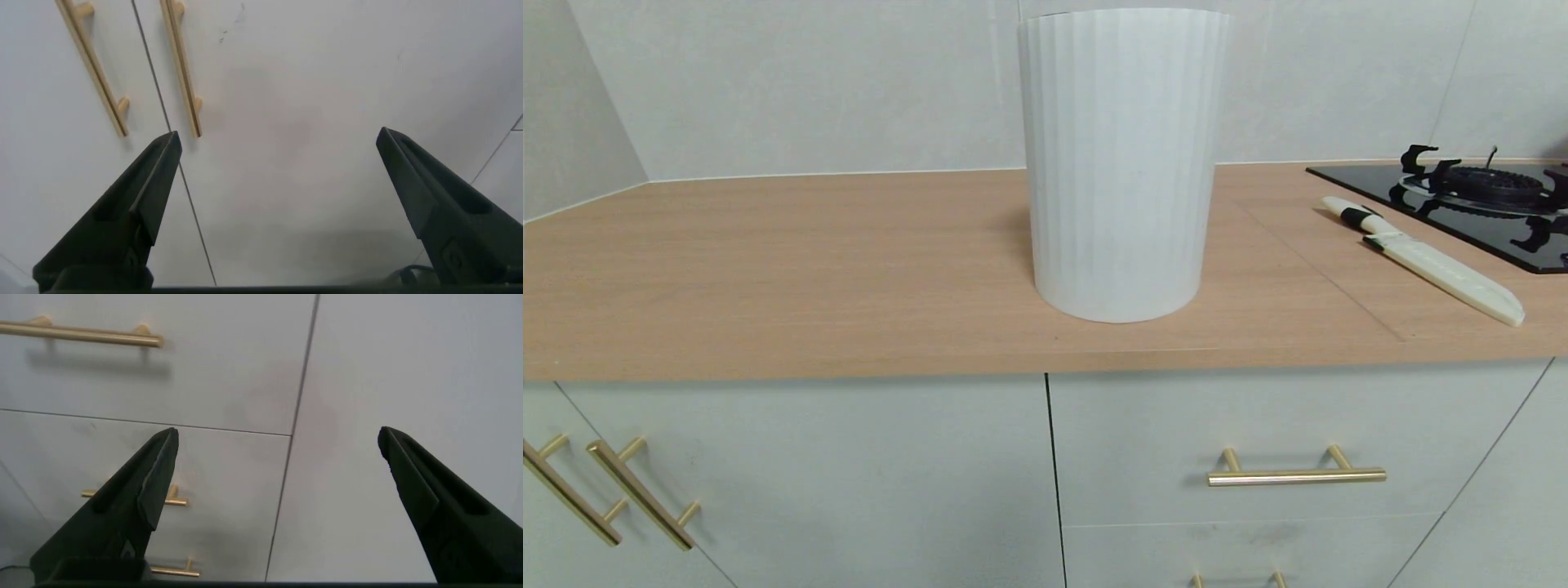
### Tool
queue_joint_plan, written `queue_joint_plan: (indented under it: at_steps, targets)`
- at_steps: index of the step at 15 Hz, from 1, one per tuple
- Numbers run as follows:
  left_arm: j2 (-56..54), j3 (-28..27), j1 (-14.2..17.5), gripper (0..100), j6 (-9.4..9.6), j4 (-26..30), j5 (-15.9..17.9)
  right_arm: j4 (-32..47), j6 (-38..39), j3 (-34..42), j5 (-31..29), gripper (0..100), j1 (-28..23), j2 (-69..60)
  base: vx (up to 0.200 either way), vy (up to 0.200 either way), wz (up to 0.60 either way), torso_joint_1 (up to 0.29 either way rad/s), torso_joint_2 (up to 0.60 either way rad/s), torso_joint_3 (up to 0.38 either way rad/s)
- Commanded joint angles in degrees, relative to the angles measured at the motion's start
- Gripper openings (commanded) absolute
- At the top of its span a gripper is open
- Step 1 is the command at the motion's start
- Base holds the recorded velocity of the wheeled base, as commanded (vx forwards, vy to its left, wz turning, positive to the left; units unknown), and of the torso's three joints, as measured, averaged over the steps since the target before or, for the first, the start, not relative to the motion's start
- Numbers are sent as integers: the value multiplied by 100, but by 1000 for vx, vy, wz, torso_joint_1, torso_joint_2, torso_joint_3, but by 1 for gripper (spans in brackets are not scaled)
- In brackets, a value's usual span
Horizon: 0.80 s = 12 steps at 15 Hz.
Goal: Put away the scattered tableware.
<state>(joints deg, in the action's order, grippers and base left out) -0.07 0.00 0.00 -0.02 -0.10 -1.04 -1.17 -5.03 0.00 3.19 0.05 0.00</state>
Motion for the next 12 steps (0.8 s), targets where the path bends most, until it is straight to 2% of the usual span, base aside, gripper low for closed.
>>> queue_joint_plan:
  at_steps: [1, 5, 8, 12]
  targets:
    - [7, 0, 0, 100, 2, 1, -2, -6, -6, 0, 6, 100, 4, 9, 0, 0, 0, 0, 0, 0]
    - [7, 0, 0, 100, 2, 1, -2, -6, -6, 0, 6, 100, 4, 9, 0, 0, 0, 9, -42, -34]
    - [7, 0, 0, 100, 2, 1, -2, -6, -6, 0, 6, 100, 4, 9, 0, 0, 0, 48, -232, -258]
    - [7, 0, 0, 100, 2, 1, -2, -6, -6, 0, 6, 100, 4, 9, 0, 0, 0, 182, -510, -298]
